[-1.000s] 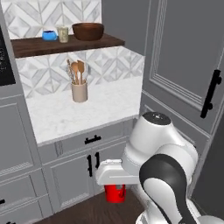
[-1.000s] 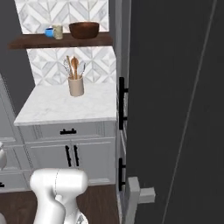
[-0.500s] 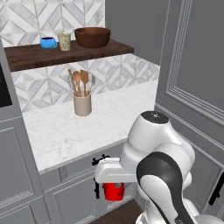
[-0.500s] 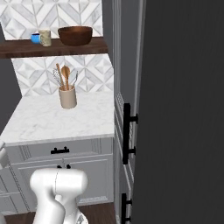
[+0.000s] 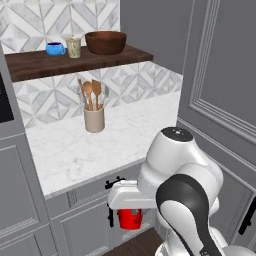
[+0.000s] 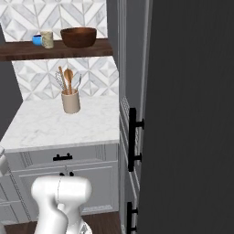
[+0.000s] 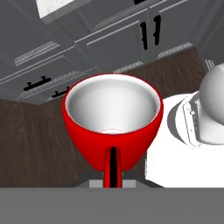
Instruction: Gather all objects into one cabinet and sort the glasses and bowls to opposite sides.
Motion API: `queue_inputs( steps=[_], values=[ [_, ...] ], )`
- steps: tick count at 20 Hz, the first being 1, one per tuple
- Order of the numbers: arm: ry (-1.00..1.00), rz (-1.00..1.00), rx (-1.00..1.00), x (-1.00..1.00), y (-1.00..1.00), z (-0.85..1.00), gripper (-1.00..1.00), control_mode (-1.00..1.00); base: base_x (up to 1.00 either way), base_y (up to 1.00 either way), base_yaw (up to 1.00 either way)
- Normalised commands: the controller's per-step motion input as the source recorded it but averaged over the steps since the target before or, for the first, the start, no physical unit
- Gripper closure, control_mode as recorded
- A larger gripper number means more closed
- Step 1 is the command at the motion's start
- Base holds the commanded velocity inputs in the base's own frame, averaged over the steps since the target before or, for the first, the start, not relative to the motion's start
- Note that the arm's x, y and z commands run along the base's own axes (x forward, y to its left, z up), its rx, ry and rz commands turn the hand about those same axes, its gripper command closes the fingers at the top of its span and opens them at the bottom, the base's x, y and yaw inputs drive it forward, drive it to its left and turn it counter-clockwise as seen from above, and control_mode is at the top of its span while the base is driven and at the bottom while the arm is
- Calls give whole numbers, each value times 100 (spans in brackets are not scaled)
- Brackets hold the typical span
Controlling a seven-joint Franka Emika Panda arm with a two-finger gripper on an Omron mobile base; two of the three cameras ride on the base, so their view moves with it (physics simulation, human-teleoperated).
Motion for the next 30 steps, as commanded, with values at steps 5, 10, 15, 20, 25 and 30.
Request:
queue_inputs(
  steps=[5,10,15,20,25,30],
  values=[
    [0,0,0,0,0,0,100,100,0,2,0],
    [-31,0,-22,0,12,1,100,-100,0,3,0],
    [-68,0,-34,0,10,37,100,-100,0,0,0],
    [-34,0,-14,0,9,24,100,-100,0,0,0],
    [-20,12,-3,23,-1,41,100,-100,0,0,0],
    [-12,17,1,29,-4,31,100,-100,0,0,0]
  ],
)
